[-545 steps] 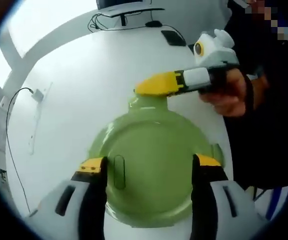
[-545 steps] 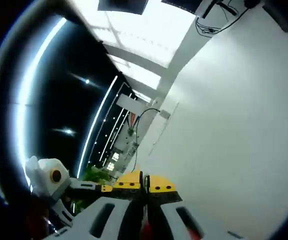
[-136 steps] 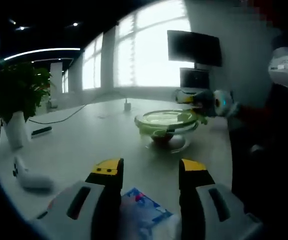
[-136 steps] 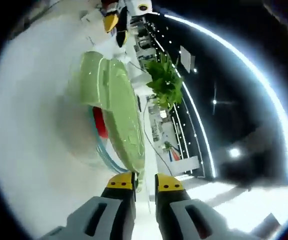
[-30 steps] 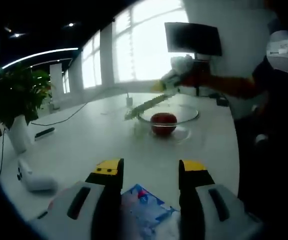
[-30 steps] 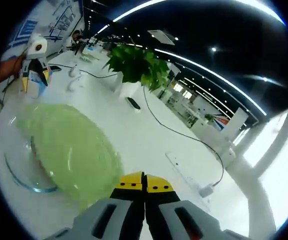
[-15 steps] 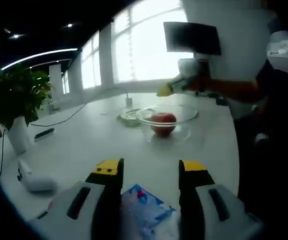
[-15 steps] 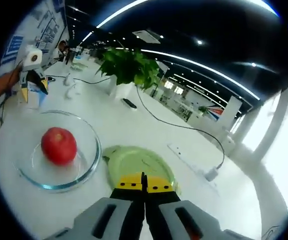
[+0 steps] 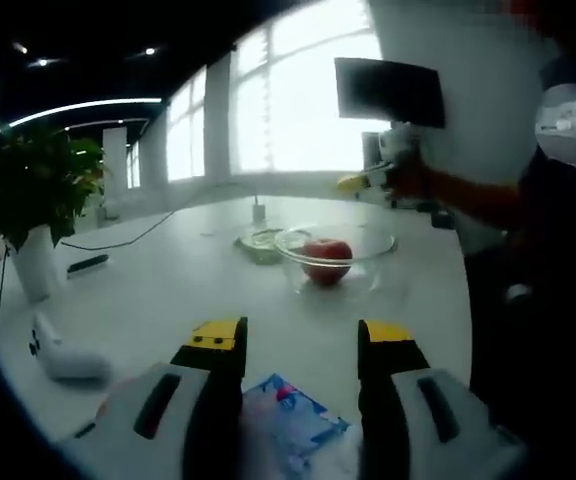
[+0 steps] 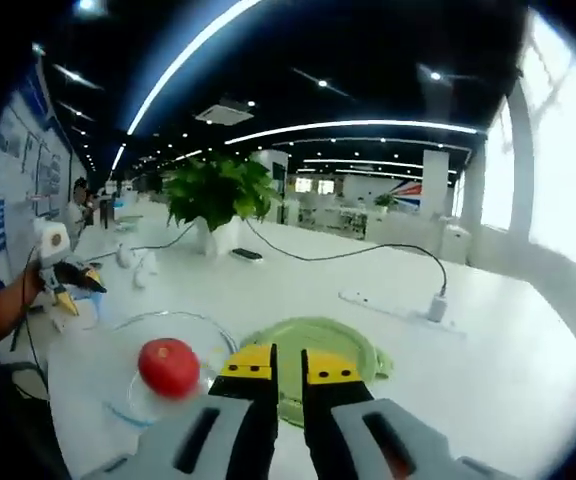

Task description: Open container latches remove lid place lid upside down on tabletop take tomato from container place on tabletop

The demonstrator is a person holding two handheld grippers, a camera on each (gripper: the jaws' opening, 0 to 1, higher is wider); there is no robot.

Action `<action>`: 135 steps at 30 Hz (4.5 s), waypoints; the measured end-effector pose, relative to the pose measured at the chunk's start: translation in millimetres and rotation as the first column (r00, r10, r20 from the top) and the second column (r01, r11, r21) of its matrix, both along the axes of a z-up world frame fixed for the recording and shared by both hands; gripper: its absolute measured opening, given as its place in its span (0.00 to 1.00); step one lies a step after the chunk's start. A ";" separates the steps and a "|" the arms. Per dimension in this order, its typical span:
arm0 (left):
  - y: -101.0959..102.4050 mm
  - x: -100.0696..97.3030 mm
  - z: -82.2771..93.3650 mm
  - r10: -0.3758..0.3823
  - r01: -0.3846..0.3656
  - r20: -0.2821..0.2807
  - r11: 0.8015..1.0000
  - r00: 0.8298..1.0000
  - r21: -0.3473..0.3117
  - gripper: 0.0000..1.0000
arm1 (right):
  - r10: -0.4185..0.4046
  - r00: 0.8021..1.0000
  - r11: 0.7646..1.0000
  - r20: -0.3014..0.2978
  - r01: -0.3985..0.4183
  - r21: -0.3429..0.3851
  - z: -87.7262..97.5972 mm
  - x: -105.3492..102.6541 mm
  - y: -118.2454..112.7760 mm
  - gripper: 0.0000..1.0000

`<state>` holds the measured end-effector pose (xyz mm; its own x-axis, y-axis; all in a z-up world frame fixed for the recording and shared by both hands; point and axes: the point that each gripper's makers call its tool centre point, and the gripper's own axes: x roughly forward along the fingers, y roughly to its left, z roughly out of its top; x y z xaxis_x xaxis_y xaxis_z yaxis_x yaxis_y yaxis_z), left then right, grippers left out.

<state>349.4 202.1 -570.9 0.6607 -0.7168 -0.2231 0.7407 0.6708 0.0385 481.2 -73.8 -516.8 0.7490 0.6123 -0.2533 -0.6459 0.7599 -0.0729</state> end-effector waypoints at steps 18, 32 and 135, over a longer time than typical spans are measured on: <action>-0.5 -1.2 3.7 -0.001 0.002 0.020 1.000 1.000 -0.018 0.37 | 0.127 0.984 0.992 -0.121 -0.126 0.016 -26.5 -74.1 71.3 0.26; -1.8 -2.4 3.7 -0.005 0.005 0.040 1.000 0.999 -0.006 0.37 | 0.226 0.925 0.928 -0.305 -0.300 -0.221 -46.8 -66.2 99.3 0.43; -7.4 -8.5 1.8 -0.059 0.059 -0.004 0.998 0.998 -0.022 0.38 | -0.102 0.901 0.935 -0.423 -0.059 -0.351 -65.4 -7.6 -48.9 0.47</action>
<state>340.9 194.7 -569.1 0.6159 -0.7593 -0.2100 0.7792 0.6264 0.0202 473.5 -122.7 -582.2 0.5291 0.4097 -0.7431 -0.6581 0.7510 -0.0545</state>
